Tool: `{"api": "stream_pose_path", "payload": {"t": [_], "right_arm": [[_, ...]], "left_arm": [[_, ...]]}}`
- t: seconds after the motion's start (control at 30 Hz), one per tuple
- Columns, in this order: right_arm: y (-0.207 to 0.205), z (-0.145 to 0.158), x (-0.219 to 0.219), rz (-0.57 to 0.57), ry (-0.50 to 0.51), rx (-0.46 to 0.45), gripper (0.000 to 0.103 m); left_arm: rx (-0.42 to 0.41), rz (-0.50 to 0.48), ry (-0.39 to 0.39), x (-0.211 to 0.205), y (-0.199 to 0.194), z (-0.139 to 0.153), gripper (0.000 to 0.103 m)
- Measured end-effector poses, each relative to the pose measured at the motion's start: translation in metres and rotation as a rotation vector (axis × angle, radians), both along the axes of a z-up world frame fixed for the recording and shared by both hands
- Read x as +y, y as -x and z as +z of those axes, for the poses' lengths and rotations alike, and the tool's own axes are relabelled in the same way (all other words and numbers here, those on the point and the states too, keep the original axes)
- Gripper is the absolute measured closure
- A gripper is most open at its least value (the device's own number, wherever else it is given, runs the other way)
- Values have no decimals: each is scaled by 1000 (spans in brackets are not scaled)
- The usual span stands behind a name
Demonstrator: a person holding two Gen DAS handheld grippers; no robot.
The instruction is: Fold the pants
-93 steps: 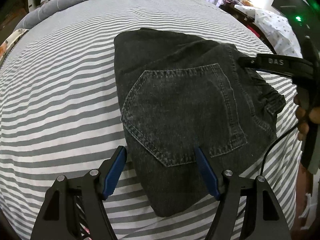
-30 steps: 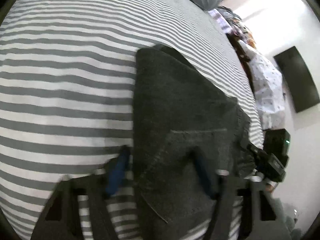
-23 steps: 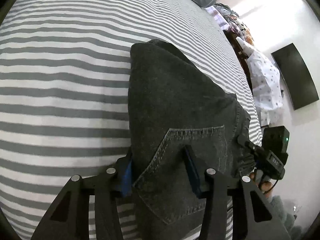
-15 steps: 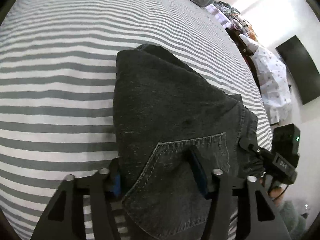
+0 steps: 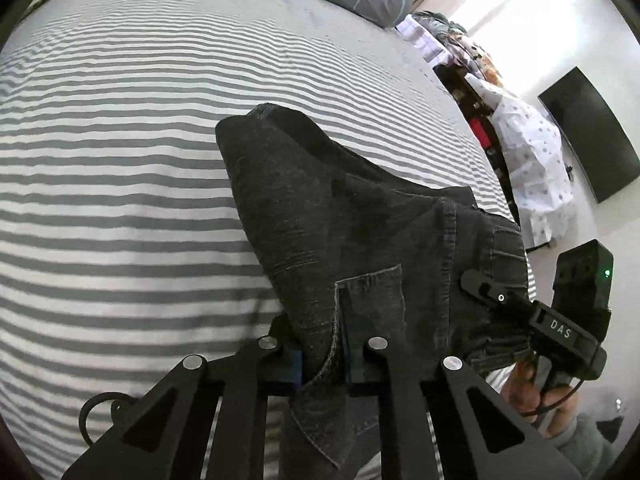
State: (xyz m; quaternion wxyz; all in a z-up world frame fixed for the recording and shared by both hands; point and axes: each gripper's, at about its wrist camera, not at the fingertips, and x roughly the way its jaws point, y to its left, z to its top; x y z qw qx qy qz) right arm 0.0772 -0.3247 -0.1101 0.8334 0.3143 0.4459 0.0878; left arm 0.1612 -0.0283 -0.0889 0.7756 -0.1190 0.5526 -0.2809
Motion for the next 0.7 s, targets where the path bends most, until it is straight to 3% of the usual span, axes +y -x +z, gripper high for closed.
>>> {"api": "stream_pose_path", "payload": {"t": [0.13,0.3,0.7], "right_arm": [[-5,15,25,42,4,-6,79],[-28,27,70,108,3,-28,79],[-123,23,187,229,-32,-24,79]], "left_arm": [[-4,27,11,31,2,11,90],[-41,81,-31,74,-5,28,90],[-74,215,-147,166,-58,33,90]]}}
